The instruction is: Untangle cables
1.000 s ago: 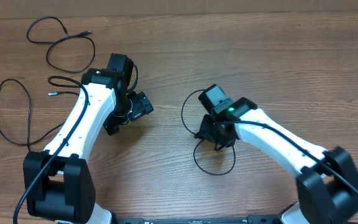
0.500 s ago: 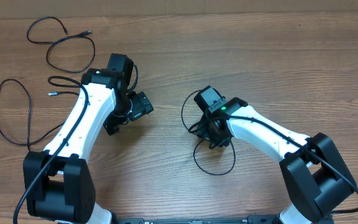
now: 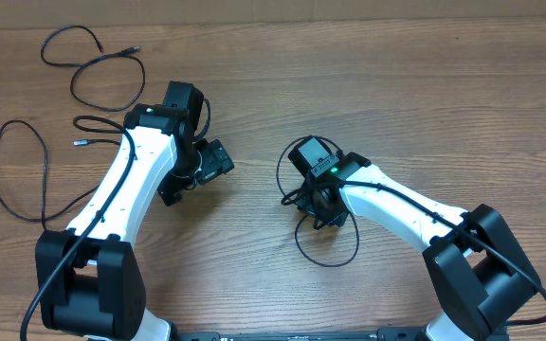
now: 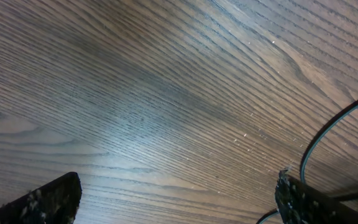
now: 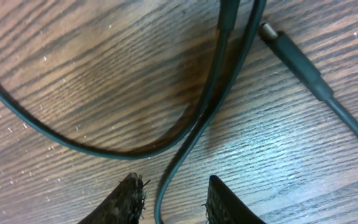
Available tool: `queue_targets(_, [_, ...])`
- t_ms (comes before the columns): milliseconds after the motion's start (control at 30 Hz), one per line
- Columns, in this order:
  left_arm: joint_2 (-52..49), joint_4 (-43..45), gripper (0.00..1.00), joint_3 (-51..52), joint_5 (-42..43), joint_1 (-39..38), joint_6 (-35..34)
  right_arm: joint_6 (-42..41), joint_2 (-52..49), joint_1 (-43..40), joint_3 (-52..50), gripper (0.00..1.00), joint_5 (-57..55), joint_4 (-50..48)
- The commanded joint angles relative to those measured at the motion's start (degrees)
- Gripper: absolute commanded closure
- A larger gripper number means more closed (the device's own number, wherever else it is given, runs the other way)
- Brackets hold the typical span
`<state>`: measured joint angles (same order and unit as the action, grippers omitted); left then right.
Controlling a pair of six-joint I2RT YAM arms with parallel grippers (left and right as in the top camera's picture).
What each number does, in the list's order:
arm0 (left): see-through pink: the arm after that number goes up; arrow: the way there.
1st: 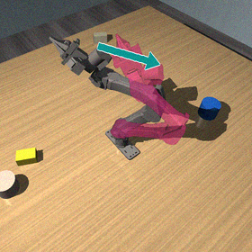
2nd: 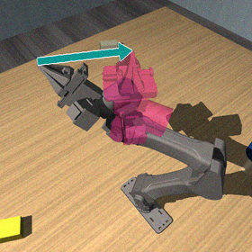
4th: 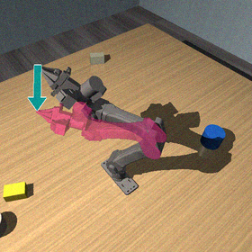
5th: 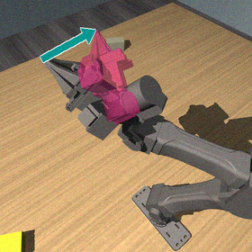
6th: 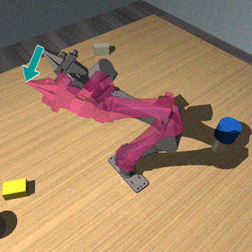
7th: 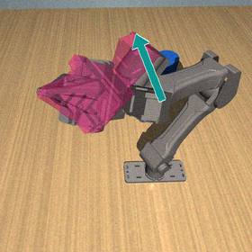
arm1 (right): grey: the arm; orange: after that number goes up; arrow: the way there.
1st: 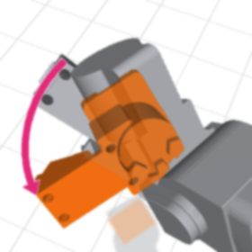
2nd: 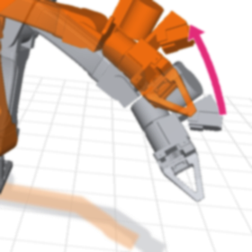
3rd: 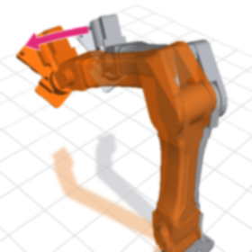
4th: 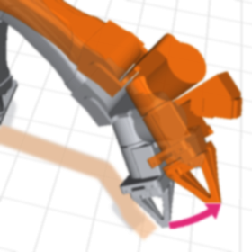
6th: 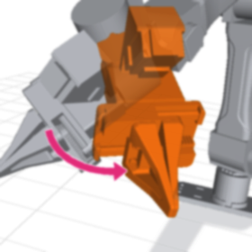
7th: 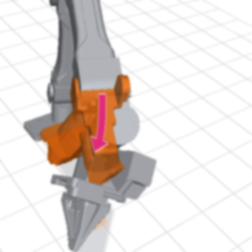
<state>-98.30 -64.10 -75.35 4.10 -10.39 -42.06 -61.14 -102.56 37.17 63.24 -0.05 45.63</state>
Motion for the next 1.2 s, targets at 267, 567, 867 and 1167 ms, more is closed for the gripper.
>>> queue_targets(267, [-0.37,0.07,0.0,0.35,0.37,-0.13,-0.81,-2.12,-1.62,0.87,-0.31,0.68,-1.79,-0.37])
queue_targets(567, [-0.37,0.07,0.01,0.35,0.39,-0.13,-0.81,-3.65,-3.89,1.14,-0.33,0.68,-1.6,-0.59])
queue_targets(867, [-0.37,0.07,0.01,0.35,0.37,-0.13,-0.81,-3.82,-5.05,1.14,-1.64,0.71,-1.16,-2.89])
queue_targets(1167, [-0.37,0.04,0.0,0.35,0.37,-0.13,-0.81,-6.16,-5.05,1.14,-5.9,0.9,-0.48,-5.95])
